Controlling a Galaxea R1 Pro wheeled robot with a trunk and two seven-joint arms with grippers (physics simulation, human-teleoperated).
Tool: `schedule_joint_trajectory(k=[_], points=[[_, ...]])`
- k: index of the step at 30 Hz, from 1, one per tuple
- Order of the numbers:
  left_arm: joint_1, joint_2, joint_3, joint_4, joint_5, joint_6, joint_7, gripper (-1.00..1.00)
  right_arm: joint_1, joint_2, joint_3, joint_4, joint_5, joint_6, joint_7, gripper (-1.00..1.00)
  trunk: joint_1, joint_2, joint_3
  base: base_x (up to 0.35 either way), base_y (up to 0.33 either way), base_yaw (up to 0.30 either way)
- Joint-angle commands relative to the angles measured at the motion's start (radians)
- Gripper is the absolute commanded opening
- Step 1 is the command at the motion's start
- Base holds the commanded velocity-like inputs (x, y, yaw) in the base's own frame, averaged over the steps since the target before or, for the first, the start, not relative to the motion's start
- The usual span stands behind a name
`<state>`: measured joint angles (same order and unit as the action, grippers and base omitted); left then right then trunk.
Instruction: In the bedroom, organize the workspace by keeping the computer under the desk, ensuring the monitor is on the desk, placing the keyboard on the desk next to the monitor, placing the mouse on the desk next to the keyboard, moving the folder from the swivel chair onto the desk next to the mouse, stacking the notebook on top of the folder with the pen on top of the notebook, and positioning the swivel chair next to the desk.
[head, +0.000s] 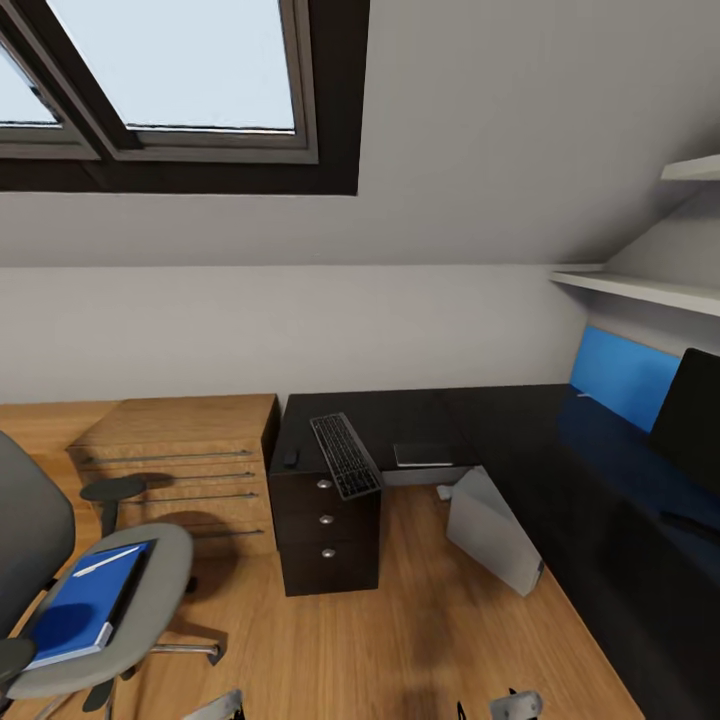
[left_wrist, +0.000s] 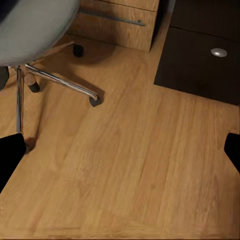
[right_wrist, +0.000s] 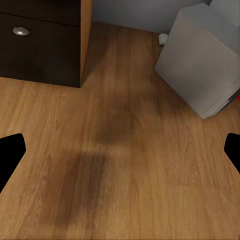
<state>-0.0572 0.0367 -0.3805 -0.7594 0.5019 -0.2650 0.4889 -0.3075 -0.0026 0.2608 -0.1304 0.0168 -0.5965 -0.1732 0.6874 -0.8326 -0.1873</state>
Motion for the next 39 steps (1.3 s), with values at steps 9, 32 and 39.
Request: schedule_joint_trajectory(k=[9,32,39], points=[[0.008,0.002,-0.011,0.010,0.012,0.135,0.012,1.00,-0.001,0.001,0.009,-0.002,0.001,-0.001,-0.011,1.00,0.035,-0.064,-0.030,0.000,0.000,0.035],[0.008,-0.039,-0.011,0.100,0.012,0.145,0.015,1.00,-0.001,0.000,0.008,-0.002,0.002,0.000,-0.012,1.00,0.123,-0.225,-0.102,0.000,0.116,0.052],[0.008,-0.040,-0.011,0.100,0.011,0.144,0.014,1.00,-0.001,0.000,0.008,-0.002,0.002,0.000,-0.012,1.00,0.150,-0.274,-0.124,0.022,0.126,0.000]])
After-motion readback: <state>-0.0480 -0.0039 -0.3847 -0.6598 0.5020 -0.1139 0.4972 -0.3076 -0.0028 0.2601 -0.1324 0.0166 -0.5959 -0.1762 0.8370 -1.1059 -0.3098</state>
